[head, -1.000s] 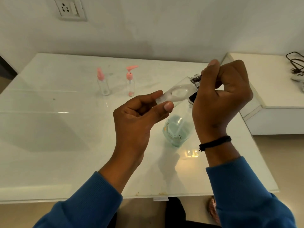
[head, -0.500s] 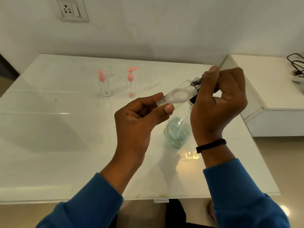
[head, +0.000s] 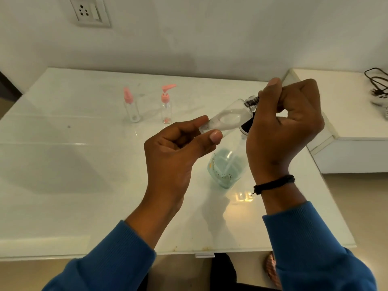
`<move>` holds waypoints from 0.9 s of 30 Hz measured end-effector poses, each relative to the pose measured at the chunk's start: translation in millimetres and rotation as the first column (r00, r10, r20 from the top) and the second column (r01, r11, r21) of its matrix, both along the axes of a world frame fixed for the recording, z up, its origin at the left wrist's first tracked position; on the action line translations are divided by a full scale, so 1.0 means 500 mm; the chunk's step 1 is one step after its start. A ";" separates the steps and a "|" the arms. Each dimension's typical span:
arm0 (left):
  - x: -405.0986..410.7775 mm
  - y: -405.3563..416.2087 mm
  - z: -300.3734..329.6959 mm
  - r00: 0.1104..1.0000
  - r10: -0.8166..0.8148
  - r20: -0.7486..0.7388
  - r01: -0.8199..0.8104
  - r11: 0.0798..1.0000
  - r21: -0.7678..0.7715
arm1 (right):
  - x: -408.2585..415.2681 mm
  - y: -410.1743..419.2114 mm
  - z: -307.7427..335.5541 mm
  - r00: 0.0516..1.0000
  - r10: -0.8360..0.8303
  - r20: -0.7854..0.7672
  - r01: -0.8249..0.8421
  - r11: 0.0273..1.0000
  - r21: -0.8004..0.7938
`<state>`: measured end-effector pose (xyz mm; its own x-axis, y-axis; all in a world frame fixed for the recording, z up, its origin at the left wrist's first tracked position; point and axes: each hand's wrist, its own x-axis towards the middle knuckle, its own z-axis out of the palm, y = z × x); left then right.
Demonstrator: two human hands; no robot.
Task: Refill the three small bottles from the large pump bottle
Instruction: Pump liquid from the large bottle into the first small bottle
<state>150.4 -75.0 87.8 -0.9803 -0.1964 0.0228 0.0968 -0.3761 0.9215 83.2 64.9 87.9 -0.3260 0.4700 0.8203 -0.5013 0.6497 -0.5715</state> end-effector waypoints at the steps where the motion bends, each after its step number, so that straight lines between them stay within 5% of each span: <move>1: -0.001 0.000 0.000 1.000 0.001 -0.004 -0.002 1.000 -0.008 | 0.000 -0.001 0.001 1.000 0.008 -0.003 -0.008 1.000 -0.005; 27: 0.001 0.002 -0.002 1.000 0.011 0.006 -0.011 1.000 -0.012 | 0.000 -0.001 -0.002 0.998 0.057 0.000 -0.057 0.998 -0.035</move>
<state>151.0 -73.8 86.6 -0.9782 -0.2069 0.0192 0.0951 -0.3640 0.9265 83.3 64.2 87.0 -0.3540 0.4789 0.8033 -0.5361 0.6000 -0.5939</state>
